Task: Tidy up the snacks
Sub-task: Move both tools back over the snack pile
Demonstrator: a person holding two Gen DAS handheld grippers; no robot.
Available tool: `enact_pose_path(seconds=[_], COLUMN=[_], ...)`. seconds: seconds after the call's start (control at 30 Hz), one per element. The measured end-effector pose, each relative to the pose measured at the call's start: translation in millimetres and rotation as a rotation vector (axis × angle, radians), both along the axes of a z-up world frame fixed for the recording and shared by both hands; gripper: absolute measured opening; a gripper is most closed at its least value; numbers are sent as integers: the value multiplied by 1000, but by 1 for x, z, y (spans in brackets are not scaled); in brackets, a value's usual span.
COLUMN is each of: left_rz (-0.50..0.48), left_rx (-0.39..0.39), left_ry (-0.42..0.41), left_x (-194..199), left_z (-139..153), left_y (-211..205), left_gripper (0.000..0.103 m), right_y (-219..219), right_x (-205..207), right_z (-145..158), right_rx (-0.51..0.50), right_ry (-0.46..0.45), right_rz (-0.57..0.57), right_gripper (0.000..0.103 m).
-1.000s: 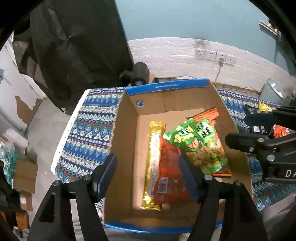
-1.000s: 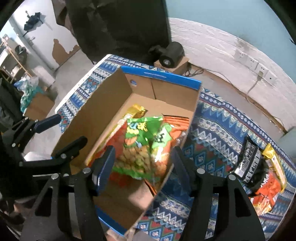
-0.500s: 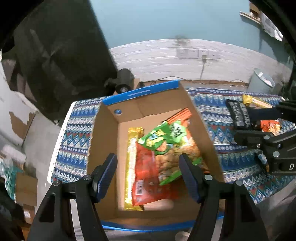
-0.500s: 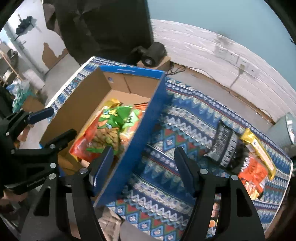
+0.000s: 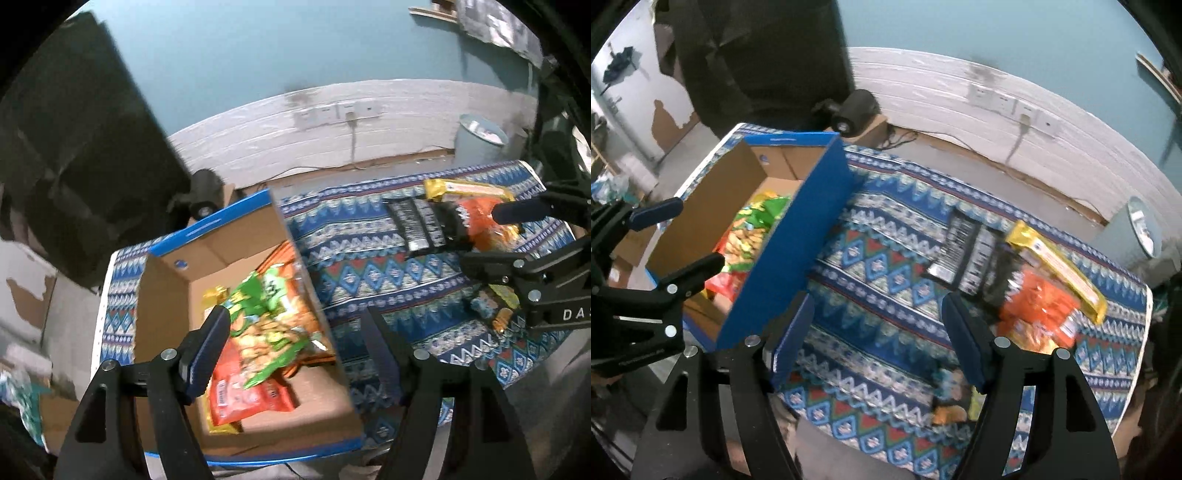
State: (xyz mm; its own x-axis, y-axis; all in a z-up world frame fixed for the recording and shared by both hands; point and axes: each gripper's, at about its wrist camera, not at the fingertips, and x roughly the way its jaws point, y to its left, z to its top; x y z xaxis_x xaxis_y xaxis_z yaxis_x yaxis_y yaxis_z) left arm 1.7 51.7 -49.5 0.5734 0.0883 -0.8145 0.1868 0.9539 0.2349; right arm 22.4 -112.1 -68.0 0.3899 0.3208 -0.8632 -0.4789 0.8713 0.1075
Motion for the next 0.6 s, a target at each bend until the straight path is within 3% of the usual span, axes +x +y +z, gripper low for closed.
enact_pose_path(seconds=[0.4, 0.6], left_rz=[-156, -234], left_rx=[-18, 52], left_ry=[70, 87], left_x=[2, 2], left_z=[-17, -36], left_y=[-72, -113], left_gripper=[76, 79], right_y=[-84, -129], right_x=[-9, -14], right_z=[-12, -23], right_rx=[-22, -30], right_ry=[14, 35], right_rz=[-132, -214], right_gripper=[73, 73])
